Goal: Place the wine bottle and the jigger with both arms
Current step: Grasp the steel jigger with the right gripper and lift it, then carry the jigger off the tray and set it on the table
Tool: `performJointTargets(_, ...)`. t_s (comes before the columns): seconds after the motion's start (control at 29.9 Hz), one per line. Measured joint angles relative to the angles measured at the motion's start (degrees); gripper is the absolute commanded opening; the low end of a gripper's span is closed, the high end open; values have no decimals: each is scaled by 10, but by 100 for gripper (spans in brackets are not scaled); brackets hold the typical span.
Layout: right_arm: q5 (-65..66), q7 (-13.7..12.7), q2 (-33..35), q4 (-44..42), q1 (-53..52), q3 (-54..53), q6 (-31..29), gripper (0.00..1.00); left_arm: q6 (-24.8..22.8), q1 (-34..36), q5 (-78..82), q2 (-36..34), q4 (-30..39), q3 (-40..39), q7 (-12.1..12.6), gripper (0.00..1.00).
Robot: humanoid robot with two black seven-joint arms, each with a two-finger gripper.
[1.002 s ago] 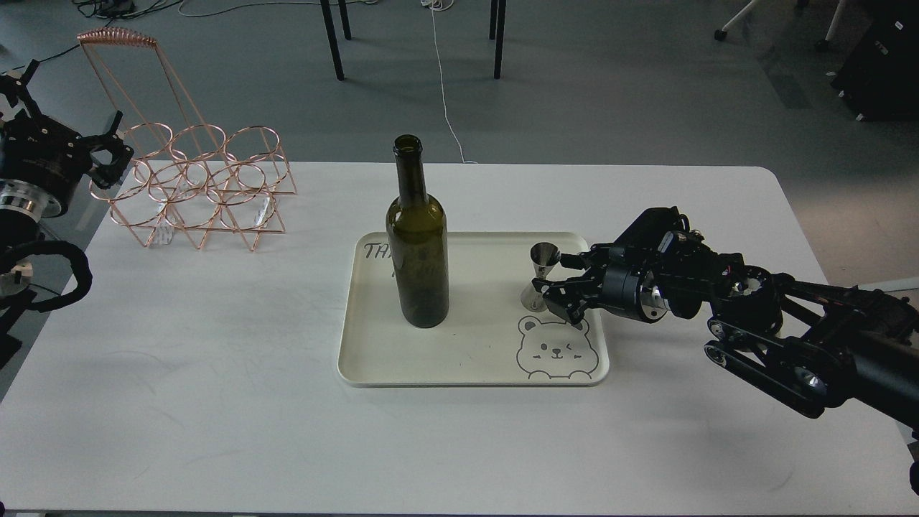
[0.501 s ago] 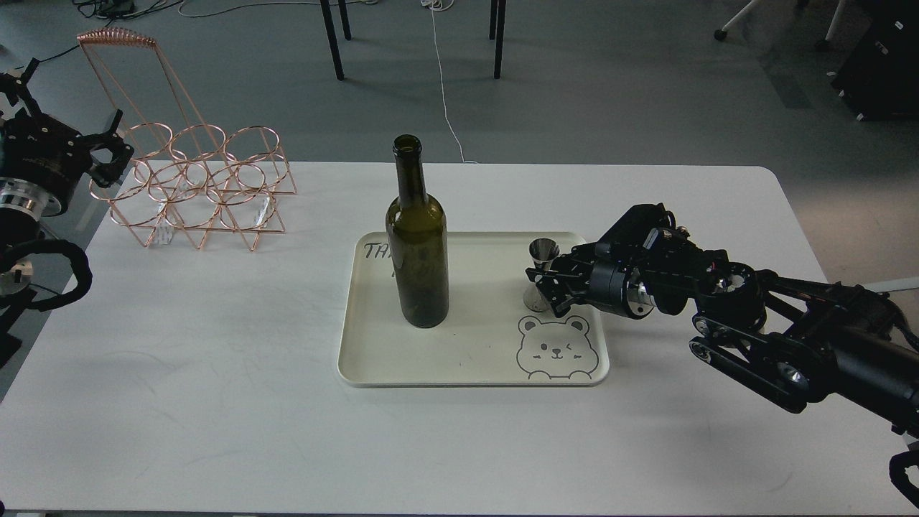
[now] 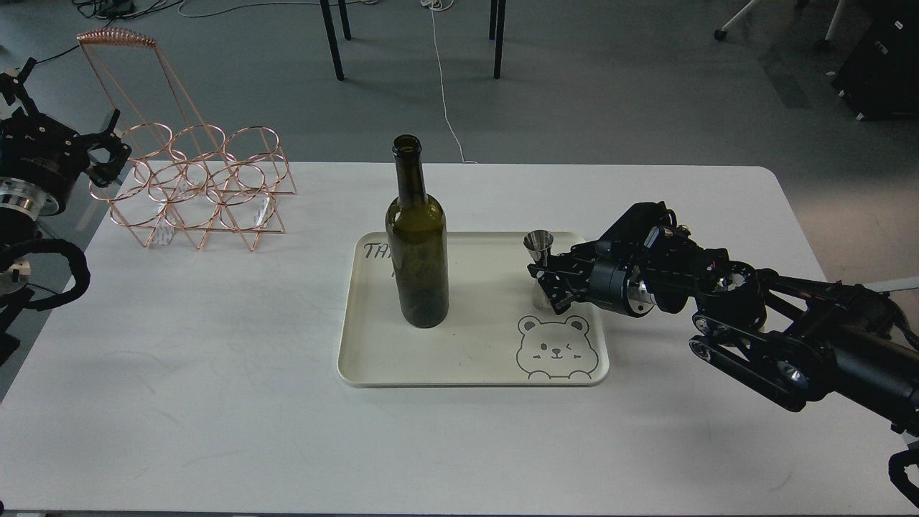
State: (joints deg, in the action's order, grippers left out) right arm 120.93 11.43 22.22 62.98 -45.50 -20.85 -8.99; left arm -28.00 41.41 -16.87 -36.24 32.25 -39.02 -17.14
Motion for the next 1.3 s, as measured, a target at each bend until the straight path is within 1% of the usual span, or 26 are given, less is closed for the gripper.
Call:
performJointTargets(0.1,0,0,8,12,0,-4,6,1,0,0,0,-1,0,0,0,98)
performJointTargets(0.2,0,0,25,26,0,-13,27,1,0,0,0,-2,0,0,2,98)
performJointTargets(0.37,-2,-2,73,43,10,-59,64,1,0,1,1,-3,2,1,3,98)
performJointTargets(0.47,-5,-5,107,53,39,-94,96,1,0,2,2,-5,3,2,4,98)
performJointTargets(0.63,-9,-5,164,71,118,-159,157,1,0,2,2,-18,4,8,8,98)
performJointTargets(0.73,-10,-4,185,73,168,-194,189,1,0,2,3,-21,6,9,9,98)
performJointTargets(0.84,-11,-4,192,70,219,-228,218,1,0,2,3,-22,8,10,9,98)
performJointTargets(1.04,-11,-5,188,65,316,-290,244,1,0,3,3,-32,23,10,10,98)
performJointTargets(1.17,-10,-4,173,47,349,-295,266,1,0,6,3,-33,29,10,10,98)
performJointTargets(1.3,-10,-4,151,23,356,-296,271,2,0,7,3,-34,30,10,10,98)
